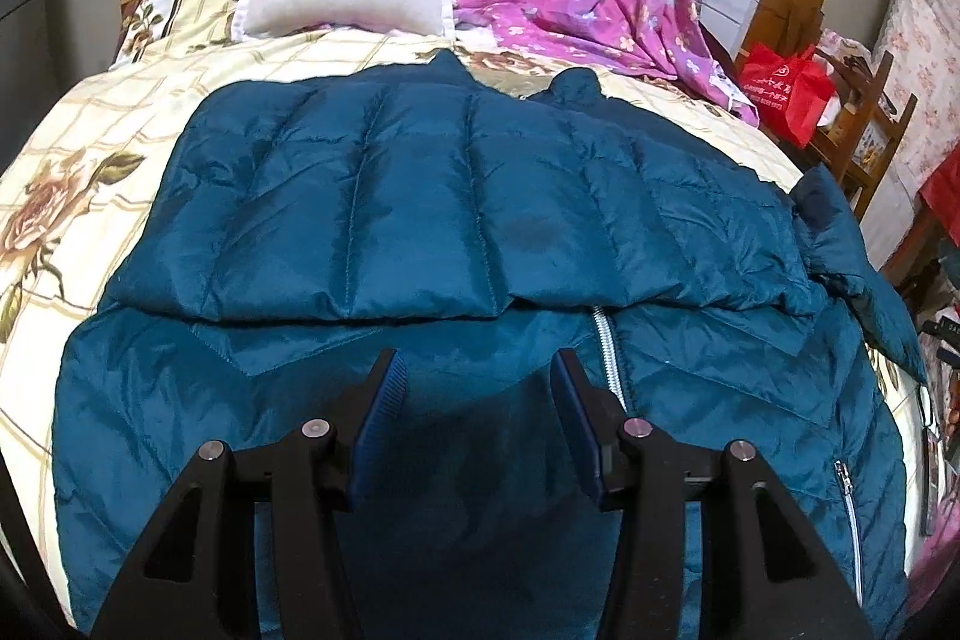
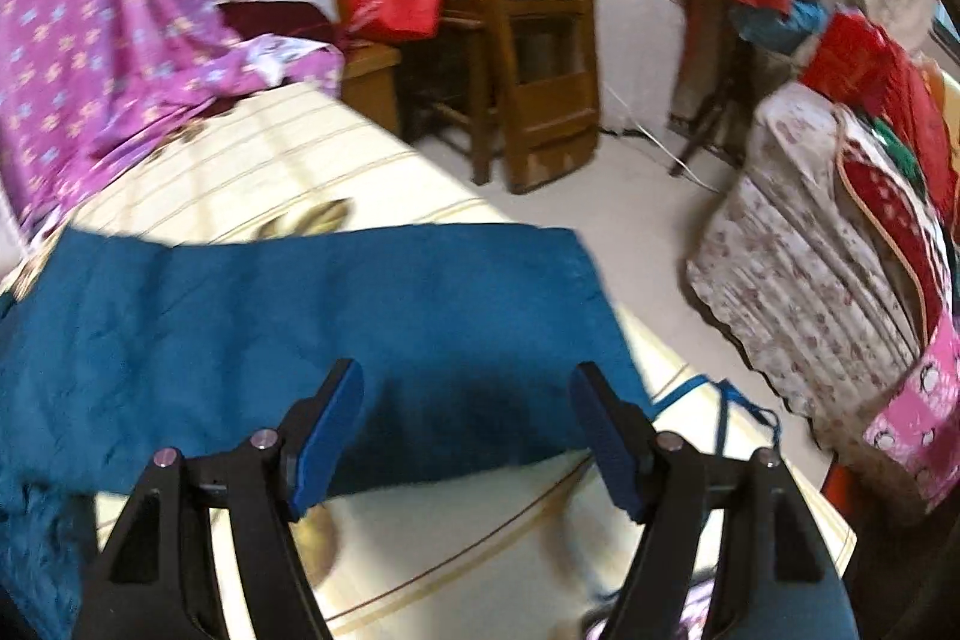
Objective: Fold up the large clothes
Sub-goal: 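Grasp the sleeve end with the right tool and lift it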
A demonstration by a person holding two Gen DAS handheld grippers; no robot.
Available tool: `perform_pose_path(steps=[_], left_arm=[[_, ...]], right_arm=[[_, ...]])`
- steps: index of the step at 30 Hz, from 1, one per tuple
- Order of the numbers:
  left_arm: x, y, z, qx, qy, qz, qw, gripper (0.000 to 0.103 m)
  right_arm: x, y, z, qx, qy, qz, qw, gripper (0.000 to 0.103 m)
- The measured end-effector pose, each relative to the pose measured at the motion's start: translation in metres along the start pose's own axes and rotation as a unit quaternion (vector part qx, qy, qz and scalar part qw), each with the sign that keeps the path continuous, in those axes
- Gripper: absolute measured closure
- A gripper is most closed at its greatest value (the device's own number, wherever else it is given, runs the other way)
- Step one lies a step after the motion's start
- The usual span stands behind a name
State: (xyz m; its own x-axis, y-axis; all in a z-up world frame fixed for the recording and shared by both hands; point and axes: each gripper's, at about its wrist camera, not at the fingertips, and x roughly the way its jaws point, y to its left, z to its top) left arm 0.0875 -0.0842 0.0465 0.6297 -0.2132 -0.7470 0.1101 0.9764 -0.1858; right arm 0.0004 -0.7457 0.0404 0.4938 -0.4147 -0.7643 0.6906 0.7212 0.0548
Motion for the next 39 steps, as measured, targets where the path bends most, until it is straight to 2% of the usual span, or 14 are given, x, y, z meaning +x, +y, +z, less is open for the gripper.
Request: perform_pose_path(steps=[8, 13, 15, 16, 17, 18, 19, 20, 23, 31, 39], left_arm=[[0.004, 0.001, -0.003, 0.006, 0.006, 0.001, 1.0, 0.063], [0.006, -0.003, -0.003, 0.012, 0.008, -0.003, 0.9999, 0.063], [0.006, -0.005, -0.003, 0.012, 0.009, -0.003, 0.9999, 0.063], [0.006, -0.006, -0.003, 0.012, 0.009, -0.004, 0.9999, 0.063], [0.006, -0.006, -0.003, 0.011, 0.009, -0.004, 0.9999, 0.063], [0.005, -0.006, -0.003, 0.01, 0.009, -0.004, 0.9999, 0.063], [0.004, -0.006, -0.003, 0.01, 0.008, -0.004, 0.9999, 0.063], [0.003, -0.005, -0.002, 0.009, 0.008, -0.003, 0.9999, 0.063], [-0.001, -0.002, -0.002, 0.004, 0.006, -0.003, 1.0, 0.063], [-0.015, 0.016, 0.0, -0.01, -0.008, 0.001, 0.9999, 0.063], [-0.026, 0.037, -0.001, -0.03, -0.014, 0.001, 0.9994, 0.063]], right_arm=[[0.046, -0.045, 0.002, 0.05, 0.04, -0.013, 0.998, 0.028], [0.061, -0.047, 0.0, 0.055, 0.053, 0.003, 0.997, 0.028], [0.061, -0.043, -0.001, 0.046, 0.054, -0.004, 0.997, 0.029], [0.06, -0.042, -0.001, 0.046, 0.054, -0.002, 0.997, 0.034], [0.058, -0.042, 0.0, 0.046, 0.054, 0.005, 0.997, 0.05], [0.057, -0.042, 0.001, 0.048, 0.057, 0.017, 0.997, 0.061], [0.056, -0.042, 0.002, 0.054, 0.063, 0.033, 0.996, 0.078], [0.054, -0.043, 0.003, 0.059, 0.067, 0.044, 0.995, 0.085], [0.037, -0.039, 0.007, 0.055, 0.049, 0.066, 0.995, 0.092], [-0.034, -0.003, 0.02, 0.017, -0.02, 0.134, 0.991, 0.093], [-0.105, 0.094, 0.026, -0.061, -0.062, 0.194, 0.977, 0.094]])
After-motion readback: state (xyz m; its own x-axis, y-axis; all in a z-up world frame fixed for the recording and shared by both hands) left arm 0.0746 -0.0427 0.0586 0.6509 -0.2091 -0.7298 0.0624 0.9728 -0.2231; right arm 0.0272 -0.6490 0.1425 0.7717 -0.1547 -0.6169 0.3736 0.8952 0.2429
